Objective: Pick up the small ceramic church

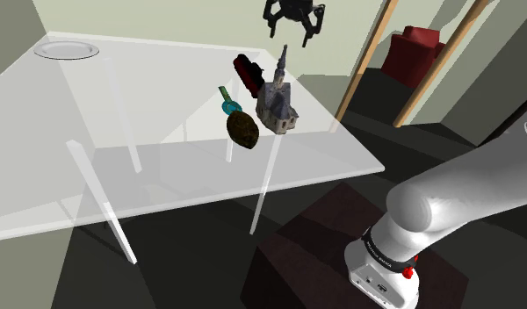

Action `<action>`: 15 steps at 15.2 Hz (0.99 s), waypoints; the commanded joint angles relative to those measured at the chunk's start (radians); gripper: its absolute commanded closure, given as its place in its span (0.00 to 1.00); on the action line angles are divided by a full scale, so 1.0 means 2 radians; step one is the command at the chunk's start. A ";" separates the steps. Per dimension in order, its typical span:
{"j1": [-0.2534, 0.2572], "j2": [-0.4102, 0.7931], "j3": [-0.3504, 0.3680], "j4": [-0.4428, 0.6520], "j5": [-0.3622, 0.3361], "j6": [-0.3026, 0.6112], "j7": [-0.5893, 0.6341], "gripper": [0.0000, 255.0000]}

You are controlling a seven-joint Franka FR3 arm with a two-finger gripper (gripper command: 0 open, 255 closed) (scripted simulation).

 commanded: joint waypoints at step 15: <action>-0.008 0.009 0.006 -0.039 -0.012 0.043 0.048 1.00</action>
